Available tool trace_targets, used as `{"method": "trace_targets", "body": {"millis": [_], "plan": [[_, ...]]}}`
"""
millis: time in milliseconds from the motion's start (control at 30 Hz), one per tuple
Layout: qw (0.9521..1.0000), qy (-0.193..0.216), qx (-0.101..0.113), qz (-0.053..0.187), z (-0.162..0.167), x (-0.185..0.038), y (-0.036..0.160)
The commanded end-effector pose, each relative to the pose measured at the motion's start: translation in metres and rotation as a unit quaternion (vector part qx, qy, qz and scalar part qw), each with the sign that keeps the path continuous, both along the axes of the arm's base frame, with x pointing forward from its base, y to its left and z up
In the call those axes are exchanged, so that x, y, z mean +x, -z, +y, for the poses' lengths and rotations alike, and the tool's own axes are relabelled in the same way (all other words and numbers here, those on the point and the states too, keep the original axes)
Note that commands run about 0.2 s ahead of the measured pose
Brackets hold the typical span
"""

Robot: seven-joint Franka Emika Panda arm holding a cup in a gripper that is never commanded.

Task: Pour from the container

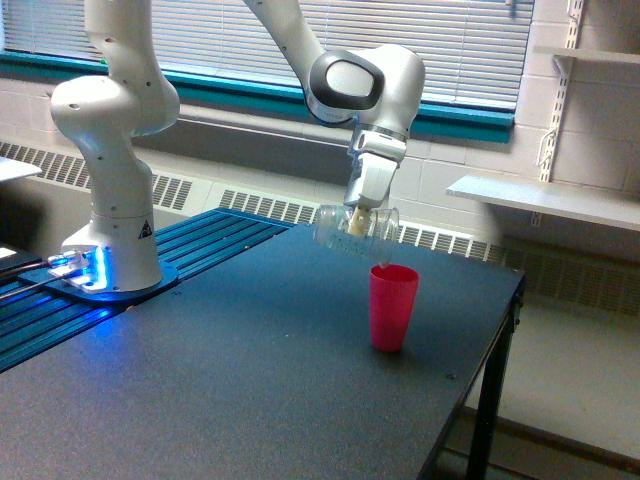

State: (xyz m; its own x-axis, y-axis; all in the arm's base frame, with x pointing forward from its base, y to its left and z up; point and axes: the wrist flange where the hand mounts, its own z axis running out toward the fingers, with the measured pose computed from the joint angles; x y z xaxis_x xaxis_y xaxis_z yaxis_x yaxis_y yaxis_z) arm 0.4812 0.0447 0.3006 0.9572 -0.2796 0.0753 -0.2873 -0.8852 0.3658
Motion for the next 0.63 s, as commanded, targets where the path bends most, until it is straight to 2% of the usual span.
{"method": "trace_targets", "body": {"millis": [33, 367, 500, 633], "plan": [[0.9999, -0.001, 0.001, -0.016, 0.0, -0.003, -0.01], [0.9989, 0.015, 0.004, -0.045, -0.01, -0.009, -0.027], [0.9974, 0.02, 0.008, -0.069, -0.014, -0.009, -0.037], [0.9973, 0.02, 0.011, -0.07, -0.014, -0.013, -0.039]]}}
